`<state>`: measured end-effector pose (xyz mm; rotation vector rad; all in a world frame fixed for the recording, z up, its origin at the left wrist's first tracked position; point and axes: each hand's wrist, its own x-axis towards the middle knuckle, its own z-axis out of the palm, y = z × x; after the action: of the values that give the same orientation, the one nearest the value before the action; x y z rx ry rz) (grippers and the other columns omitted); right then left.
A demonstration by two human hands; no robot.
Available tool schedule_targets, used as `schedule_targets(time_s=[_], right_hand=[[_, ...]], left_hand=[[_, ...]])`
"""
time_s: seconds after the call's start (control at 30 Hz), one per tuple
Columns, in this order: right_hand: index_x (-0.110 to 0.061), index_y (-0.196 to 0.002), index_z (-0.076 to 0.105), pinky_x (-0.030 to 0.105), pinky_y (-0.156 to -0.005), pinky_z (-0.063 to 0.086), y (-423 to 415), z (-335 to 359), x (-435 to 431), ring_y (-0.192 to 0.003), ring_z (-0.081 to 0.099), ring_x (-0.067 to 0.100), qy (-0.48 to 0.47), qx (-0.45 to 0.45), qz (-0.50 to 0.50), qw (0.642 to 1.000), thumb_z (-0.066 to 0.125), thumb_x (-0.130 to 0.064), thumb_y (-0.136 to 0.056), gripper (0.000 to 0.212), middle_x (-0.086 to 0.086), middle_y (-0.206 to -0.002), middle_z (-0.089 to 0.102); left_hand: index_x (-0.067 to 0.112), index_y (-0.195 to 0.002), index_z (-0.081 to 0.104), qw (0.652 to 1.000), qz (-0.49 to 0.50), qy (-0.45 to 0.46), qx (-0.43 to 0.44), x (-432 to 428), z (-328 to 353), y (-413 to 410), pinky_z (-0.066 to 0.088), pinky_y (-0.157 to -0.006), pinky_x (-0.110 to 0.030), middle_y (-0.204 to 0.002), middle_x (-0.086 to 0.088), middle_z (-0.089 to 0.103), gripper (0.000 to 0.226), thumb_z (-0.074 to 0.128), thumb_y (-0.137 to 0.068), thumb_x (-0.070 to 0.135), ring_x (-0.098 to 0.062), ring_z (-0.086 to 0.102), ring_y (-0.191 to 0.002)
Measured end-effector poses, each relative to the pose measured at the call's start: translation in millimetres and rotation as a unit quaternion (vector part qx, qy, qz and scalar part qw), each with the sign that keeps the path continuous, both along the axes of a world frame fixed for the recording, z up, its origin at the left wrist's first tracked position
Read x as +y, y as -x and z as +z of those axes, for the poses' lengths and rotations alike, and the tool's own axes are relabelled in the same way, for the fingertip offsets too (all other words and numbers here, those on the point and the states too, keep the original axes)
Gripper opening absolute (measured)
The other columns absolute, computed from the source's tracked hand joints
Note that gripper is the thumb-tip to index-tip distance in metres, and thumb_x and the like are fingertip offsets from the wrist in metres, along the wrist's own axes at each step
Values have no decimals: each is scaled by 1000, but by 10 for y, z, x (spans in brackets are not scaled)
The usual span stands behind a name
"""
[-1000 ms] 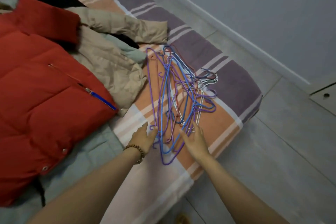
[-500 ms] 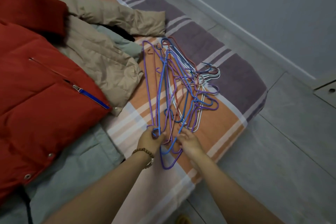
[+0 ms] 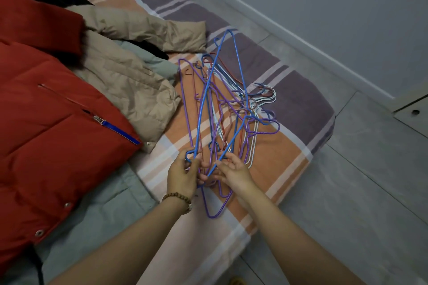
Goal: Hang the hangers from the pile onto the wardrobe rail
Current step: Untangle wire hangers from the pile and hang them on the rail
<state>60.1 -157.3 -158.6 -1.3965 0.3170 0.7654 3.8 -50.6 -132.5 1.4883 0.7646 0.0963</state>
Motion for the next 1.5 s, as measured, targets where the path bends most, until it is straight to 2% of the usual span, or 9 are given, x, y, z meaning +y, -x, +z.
schedule_targets(time_s=[0.17, 0.33, 0.6, 0.73, 0.9, 1.0, 1.13, 1.33, 1.5], right_hand=[[-7, -118, 48, 24, -50, 53, 19, 108, 113, -70, 71, 28, -13, -17, 12, 1000, 45, 1, -95, 25, 13, -87, 60], [1, -130, 45, 16, -51, 53, -13, 135, 199, -48, 63, 1, -18, -27, 40, 999, 46, 2, -94, 36, 5, -76, 57], [-7, -130, 47, 22, -61, 47, -37, 261, 414, -67, 60, 16, 22, 39, 123, 991, 42, -6, -97, 33, 26, -115, 63], [-13, -131, 49, 25, -62, 39, 54, 288, 493, -64, 62, 13, 19, 24, 115, 993, 45, -8, -96, 35, 7, -82, 63], [-14, -119, 55, 50, -87, 47, 130, 479, 403, -71, 68, 11, -51, -24, 71, 996, 50, -8, -94, 26, 1, -90, 66], [-13, -112, 52, 35, -85, 54, 96, 847, 264, -78, 70, 11, -126, -44, 29, 991, 50, -5, -94, 20, 4, -96, 68], [-14, -96, 45, 21, -70, 58, 7, 1565, -6, -73, 72, 11, -160, -116, 20, 980, 51, 2, -91, 18, 4, -87, 73], [-8, -95, 46, 18, -64, 57, -115, 2946, -575, -72, 72, 12, -114, -280, -59, 951, 55, 2, -88, 15, 4, -77, 75], [-14, -85, 47, 18, -63, 56, 48, 4224, -1318, -74, 72, 13, -59, -378, -184, 906, 58, 1, -87, 18, 6, -75, 75]], left_hand=[[26, -91, 56, 999, 31, 3, -24, 52, 37, 39, 47, -45, -21, -72, -9, 66, 11, 48, -95, 19, -11, 58, -42], [14, -105, 54, 997, 62, 18, -37, 121, 119, 53, 48, -41, -17, -77, -12, 65, 12, 48, -96, 18, -8, 57, -39], [34, -88, 55, 996, 81, -30, -38, 170, 149, 173, 48, -52, -26, -75, -9, 65, 15, 51, -94, 20, -20, 59, -56], [18, -101, 57, 994, 110, -8, -18, 276, 126, 255, 50, -50, -26, -77, -9, 66, 9, 52, -94, 20, -16, 62, -51], [18, -104, 53, 995, 93, 25, -18, 333, 287, 293, 56, -53, -28, -77, -8, 70, 12, 52, -94, 23, -20, 67, -50], [14, -100, 52, 996, 75, 26, -40, 297, 541, 182, 55, -57, -34, -73, -6, 69, 13, 51, -94, 25, -20, 63, -49], [19, -96, 52, 997, 8, 28, -72, 190, 1121, -68, 48, -46, -22, -79, -7, 67, 8, 47, -96, 26, -9, 57, -45], [13, -115, 56, 975, -183, -4, -128, -208, 2375, -402, 49, -74, -13, -96, -1, 60, 26, 39, -98, 23, -14, 59, -94], [22, -97, 63, 905, -366, -37, -213, -831, 3623, -452, 51, -85, -31, -102, -3, 71, 23, 41, -97, 26, -14, 67, -94]])
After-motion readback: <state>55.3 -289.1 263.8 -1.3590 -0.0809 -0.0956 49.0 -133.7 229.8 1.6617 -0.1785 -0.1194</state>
